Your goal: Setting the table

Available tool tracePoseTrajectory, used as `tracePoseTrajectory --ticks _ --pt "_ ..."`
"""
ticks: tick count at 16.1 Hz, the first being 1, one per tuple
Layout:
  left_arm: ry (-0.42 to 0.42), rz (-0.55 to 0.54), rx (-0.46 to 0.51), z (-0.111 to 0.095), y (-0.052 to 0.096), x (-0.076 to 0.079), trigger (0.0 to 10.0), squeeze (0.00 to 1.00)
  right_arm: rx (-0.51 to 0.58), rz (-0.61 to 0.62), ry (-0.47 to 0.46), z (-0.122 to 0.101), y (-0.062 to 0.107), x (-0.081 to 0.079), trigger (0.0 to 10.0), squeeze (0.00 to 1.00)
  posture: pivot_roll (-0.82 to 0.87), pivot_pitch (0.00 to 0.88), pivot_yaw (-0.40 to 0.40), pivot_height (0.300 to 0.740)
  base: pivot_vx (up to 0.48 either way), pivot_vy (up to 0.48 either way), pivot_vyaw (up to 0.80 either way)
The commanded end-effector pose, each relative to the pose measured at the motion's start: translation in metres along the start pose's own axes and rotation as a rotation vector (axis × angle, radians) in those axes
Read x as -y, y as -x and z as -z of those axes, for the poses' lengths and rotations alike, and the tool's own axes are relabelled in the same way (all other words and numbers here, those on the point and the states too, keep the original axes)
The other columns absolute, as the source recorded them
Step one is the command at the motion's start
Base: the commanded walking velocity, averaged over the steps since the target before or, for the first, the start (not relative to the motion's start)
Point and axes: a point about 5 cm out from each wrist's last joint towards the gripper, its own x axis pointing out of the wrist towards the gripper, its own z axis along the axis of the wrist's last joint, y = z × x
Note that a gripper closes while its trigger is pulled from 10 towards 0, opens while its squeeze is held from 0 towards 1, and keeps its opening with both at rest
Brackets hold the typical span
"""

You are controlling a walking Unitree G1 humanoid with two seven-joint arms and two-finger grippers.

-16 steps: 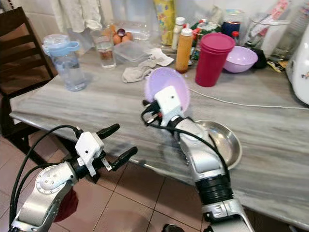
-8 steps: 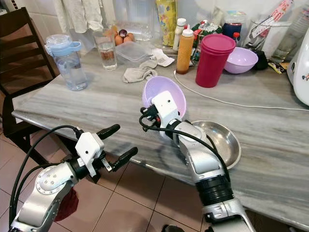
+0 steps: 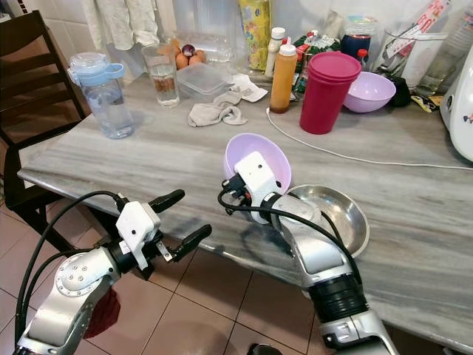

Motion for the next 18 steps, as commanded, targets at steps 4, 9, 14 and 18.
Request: tracePoseTrajectory --ticks 4,9,14,18 --pt "0.004 0.029 -0.007 0.000 -0.002 0.001 10.0 0.00 -0.006 -0.014 0.015 -0.003 0.002 -0.004 10.0 1.00 -0.20 0.102 0.021 0.740 0.000 0.000 0.00" --pt "0.006 0.037 -0.016 0.001 -0.001 0.001 10.0 0.00 0.003 -0.018 0.021 -0.007 0.001 -0.003 10.0 1.00 -0.20 0.093 0.023 0.740 0.000 0.000 0.00" --pt "-0.001 0.023 -0.012 0.000 -0.002 -0.002 10.0 0.00 0.150 0.057 0.006 -0.031 0.002 0.004 10.0 1.00 -0.20 0.092 0.027 0.740 0.000 0.000 0.00" --pt "0.005 -0.016 0.002 -0.003 -0.001 -0.005 10.0 0.00 0.304 0.148 -0.018 -0.047 0.012 0.005 10.0 1.00 -0.19 0.101 0.029 0.740 0.000 0.000 0.00"
